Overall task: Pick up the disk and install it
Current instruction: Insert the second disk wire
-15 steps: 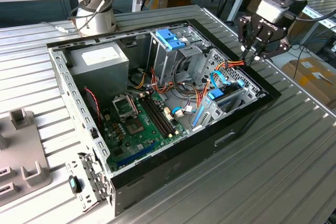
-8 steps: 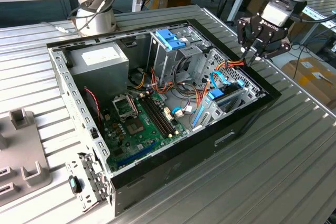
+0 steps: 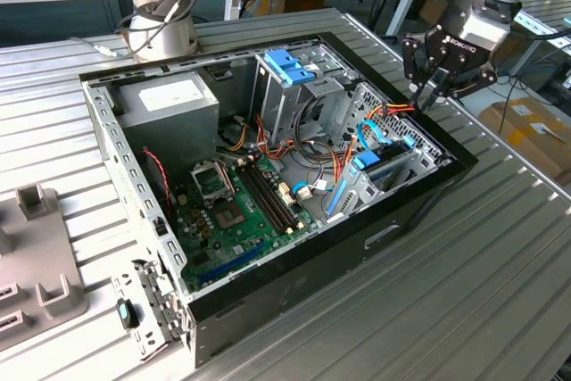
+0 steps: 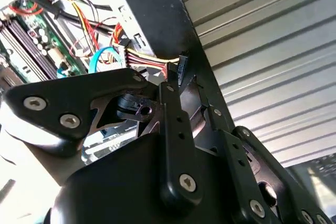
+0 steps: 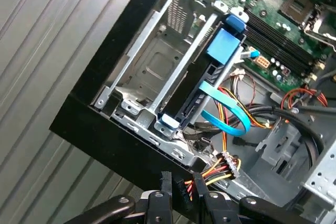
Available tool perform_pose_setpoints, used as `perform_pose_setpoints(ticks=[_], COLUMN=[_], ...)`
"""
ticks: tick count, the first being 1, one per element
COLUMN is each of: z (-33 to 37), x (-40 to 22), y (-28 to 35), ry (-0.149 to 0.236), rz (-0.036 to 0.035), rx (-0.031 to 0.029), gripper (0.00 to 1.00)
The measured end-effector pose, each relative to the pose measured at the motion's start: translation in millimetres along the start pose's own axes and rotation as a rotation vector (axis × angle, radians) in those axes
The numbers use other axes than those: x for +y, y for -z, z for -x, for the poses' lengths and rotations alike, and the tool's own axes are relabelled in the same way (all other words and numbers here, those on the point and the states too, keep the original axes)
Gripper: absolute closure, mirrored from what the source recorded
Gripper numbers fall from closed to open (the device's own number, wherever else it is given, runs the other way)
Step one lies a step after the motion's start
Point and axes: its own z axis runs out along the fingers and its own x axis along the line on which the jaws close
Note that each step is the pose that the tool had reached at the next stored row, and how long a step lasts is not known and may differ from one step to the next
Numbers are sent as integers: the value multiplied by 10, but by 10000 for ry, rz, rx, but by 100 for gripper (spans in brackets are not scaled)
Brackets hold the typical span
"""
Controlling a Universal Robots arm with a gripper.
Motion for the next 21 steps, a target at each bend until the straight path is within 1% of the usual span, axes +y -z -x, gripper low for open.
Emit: perform_pose_setpoints(ticks=[1,3,6,7,9,10,13,16,18,21], z=[0,0,0,0,0,0,6,42,36,28], x=[0,0,0,0,0,0,-5,-35,-56,-69], y=[0,-2,-4,-5,-6,-8,-6,-8,-10,-17], ry=[273,681,1623,2020,2362,2665,2672,2671,2671,2670], rz=[3,9,19,21,24,36,49,49,49,51], rx=[-3,-6,-17,-23,-28,-23,-9,-10,-10,-7], gripper=[71,71,71,71,71,71,71,71,71,71])
